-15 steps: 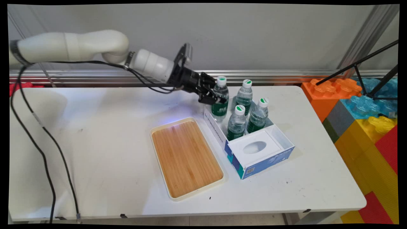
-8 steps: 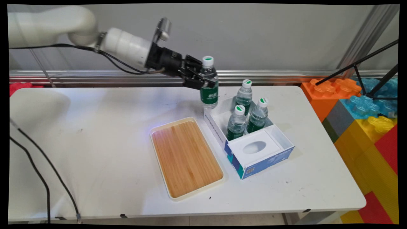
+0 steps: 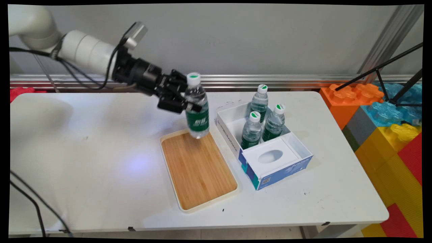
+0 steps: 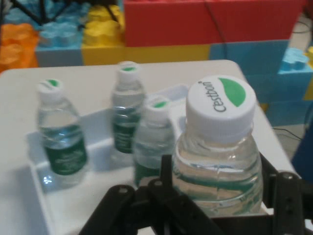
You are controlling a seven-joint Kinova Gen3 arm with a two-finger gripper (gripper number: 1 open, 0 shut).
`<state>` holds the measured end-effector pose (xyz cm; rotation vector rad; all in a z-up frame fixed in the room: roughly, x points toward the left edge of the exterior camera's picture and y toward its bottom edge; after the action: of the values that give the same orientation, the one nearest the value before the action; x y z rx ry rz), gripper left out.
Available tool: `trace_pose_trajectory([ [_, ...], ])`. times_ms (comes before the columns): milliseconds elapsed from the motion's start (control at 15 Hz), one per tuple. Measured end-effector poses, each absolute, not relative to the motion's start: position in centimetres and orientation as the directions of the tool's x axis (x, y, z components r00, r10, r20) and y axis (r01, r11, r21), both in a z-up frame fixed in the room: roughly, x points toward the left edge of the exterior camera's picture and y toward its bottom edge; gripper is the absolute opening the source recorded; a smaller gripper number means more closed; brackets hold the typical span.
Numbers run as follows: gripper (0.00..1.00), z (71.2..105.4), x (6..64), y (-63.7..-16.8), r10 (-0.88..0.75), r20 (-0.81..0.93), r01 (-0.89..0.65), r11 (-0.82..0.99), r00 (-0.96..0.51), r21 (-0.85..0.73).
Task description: Place the picked object on the tray
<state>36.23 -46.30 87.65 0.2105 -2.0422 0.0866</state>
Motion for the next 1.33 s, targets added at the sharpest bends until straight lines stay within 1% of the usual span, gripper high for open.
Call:
trace_pose_trajectory([
  [333,0.00,85.9,36.0,-42.4,-0.079,0.879,-0.108,0.994,-0.469,0.032],
  [1333,0.00,77.5,35.0,-38.6,-0.042,0.849,0.008,0.998,-0.527,0.055],
])
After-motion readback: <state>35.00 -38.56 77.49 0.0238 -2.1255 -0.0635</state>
